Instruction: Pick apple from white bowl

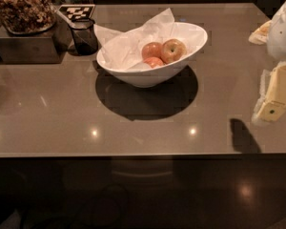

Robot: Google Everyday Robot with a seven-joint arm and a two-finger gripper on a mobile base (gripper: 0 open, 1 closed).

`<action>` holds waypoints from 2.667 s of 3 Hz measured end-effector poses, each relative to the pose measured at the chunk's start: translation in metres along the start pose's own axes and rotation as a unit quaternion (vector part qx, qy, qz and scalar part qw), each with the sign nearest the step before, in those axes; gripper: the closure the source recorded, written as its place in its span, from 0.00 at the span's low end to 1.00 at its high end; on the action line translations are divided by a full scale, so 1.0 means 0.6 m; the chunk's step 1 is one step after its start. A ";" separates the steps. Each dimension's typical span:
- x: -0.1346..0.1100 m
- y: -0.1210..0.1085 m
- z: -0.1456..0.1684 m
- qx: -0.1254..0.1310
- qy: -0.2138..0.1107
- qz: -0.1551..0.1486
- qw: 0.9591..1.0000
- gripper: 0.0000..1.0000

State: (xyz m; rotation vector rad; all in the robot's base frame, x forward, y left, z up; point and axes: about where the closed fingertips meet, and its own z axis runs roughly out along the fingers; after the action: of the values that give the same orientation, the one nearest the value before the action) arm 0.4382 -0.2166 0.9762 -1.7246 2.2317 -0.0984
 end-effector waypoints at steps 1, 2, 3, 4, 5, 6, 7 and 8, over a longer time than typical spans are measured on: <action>-0.001 -0.001 -0.001 0.001 -0.001 0.000 1.000 0.00; -0.046 -0.033 -0.009 0.006 -0.033 -0.025 0.999 0.00; -0.130 -0.085 -0.004 -0.018 -0.077 -0.058 0.995 0.00; -0.226 -0.134 0.007 -0.042 -0.117 -0.085 0.989 0.00; -0.267 -0.161 -0.018 -0.016 -0.143 -0.096 0.985 0.00; -0.259 -0.168 -0.002 -0.012 -0.161 -0.070 0.984 0.00; -0.278 -0.208 0.021 -0.003 -0.195 -0.042 0.980 0.00; -0.312 -0.251 0.052 -0.008 -0.210 -0.030 0.977 0.00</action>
Offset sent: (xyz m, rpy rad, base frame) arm 0.0564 0.0501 0.0381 0.1156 -0.0699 0.1601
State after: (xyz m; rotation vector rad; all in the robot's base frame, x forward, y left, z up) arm 0.6288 -0.0748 1.0225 -1.6386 1.8775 0.2484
